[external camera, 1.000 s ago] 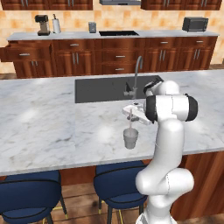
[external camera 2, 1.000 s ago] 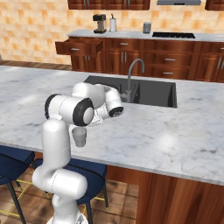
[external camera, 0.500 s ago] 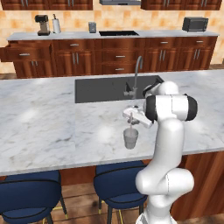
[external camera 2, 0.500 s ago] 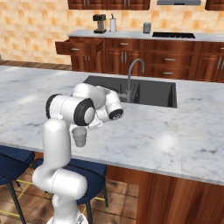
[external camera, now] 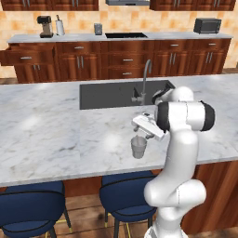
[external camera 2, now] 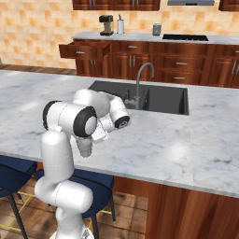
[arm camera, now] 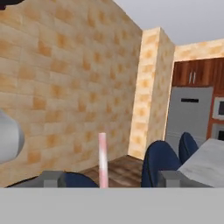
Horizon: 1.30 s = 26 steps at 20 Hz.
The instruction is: Take a straw from the drawer in front and place it inside the glass cup on the dining counter.
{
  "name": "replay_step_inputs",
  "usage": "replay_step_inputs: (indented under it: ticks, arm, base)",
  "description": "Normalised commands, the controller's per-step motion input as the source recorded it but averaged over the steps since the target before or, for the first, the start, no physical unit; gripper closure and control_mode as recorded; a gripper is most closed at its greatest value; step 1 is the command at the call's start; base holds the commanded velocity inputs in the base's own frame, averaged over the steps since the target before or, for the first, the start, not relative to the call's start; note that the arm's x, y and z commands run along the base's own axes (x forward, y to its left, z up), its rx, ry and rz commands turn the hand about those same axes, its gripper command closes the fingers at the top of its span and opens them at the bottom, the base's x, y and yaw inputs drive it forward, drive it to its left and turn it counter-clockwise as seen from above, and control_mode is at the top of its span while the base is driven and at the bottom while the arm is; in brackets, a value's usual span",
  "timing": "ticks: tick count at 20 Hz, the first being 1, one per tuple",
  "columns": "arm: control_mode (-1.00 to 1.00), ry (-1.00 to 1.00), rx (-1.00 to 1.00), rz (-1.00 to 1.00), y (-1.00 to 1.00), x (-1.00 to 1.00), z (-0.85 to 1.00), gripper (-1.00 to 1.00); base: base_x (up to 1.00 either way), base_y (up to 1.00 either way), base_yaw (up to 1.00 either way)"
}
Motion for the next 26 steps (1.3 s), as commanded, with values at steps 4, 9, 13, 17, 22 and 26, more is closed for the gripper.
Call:
replay_step_inputs:
  ticks: [4, 9, 13, 17, 22, 26]
  arm:
    - [-1.0, -0.29, -0.05, 0.0, 0.0, 0.0, 0.13, -1.0]
    - [-1.0, -0.46, -0.19, 0.0, -0.09, 0.02, 0.36, -1.0]
    - [-1.0, -0.56, -0.29, 0.01, 0.0, -0.26, 0.47, -1.0]
    - [-1.0, -0.69, -0.34, 0.03, 0.0, -0.91, 0.45, -1.0]
    - [-1.0, -0.65, -0.35, 0.04, 0.01, -1.0, 0.4, -1.0]
    - [-1.0, -0.57, -0.33, 0.05, 0.01, -1.0, 0.36, -1.0]
  base:
    - [0.0, 0.0, 0.0]
    - [0.0, 0.0, 0.0]
    - [0.0, 0.0, 0.0]
    - [0.0, 0.0, 0.0]
    - [0.0, 0.0, 0.0]
    - [0.0, 0.0, 0.0]
